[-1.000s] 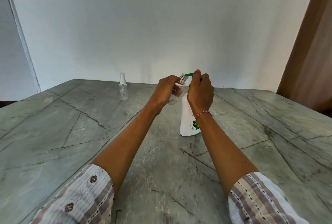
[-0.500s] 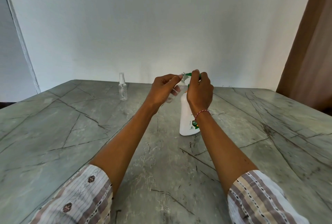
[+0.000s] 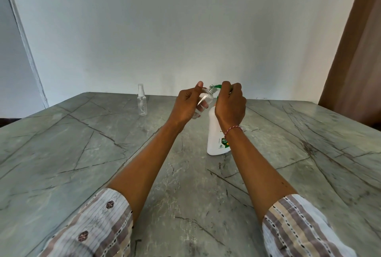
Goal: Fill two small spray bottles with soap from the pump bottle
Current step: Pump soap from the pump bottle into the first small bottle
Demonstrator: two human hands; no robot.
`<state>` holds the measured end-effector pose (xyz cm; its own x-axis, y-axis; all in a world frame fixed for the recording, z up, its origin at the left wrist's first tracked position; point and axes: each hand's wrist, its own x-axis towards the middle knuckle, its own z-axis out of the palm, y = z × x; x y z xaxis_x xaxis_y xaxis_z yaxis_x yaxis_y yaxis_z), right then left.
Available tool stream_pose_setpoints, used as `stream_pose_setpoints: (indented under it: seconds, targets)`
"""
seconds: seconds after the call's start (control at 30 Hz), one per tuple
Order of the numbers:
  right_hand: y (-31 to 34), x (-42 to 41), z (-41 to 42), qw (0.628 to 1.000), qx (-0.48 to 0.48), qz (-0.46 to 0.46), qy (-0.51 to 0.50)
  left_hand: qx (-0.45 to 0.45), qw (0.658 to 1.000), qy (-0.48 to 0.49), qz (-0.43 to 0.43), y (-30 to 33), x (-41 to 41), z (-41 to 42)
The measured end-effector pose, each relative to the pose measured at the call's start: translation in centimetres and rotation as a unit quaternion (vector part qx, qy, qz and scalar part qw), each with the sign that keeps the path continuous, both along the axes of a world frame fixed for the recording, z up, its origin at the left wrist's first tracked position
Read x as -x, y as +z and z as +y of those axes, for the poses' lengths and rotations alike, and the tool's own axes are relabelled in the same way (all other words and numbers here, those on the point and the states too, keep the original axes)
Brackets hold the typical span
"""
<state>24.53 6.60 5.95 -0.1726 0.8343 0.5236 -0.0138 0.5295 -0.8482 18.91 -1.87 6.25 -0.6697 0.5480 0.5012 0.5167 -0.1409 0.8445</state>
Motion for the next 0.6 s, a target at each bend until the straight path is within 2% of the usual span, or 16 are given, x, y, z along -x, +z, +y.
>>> stream_pose_setpoints:
  seconds: [0.17,0.6]
  targets:
    - [0.26,0.14,0.06,1.000,-0.015,-0.026,-0.006,-0.017,1.000,-0.005,-0.006,0.21,0.05,0.24]
    - [0.07,-0.24,0.01,1.000,-0.005,0.020,0.014,-0.026,1.000,-0.001,-0.004,-0.62,0.30,0.40]
